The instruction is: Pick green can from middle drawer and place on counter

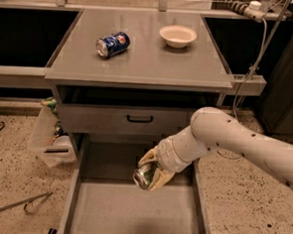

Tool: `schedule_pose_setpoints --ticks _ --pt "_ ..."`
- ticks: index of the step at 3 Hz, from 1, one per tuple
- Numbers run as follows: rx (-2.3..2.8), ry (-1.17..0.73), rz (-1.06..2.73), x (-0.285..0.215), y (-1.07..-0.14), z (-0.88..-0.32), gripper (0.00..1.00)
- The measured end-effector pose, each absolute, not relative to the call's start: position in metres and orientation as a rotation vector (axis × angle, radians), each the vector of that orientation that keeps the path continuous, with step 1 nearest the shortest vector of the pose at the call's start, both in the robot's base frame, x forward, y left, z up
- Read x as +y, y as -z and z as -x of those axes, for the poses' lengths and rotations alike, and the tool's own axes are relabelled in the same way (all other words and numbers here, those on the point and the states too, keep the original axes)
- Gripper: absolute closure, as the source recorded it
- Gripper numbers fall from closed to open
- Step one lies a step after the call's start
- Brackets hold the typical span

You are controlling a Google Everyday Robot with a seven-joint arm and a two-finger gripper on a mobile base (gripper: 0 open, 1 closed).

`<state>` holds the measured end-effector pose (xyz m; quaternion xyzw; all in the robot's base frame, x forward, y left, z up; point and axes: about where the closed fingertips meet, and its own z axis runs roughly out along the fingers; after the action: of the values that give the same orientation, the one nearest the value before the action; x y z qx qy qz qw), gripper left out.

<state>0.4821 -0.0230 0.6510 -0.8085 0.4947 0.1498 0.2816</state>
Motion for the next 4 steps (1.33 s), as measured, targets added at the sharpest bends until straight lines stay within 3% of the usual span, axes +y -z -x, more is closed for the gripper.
schedule_pose_setpoints --ticks 2,4 --pt "1.292 -0.366 2.156 -0.025 -0.683 -0.493 1.00" --pt "1.051 -0.281 2.120 -0.016 -0.833 -0.537 1.00"
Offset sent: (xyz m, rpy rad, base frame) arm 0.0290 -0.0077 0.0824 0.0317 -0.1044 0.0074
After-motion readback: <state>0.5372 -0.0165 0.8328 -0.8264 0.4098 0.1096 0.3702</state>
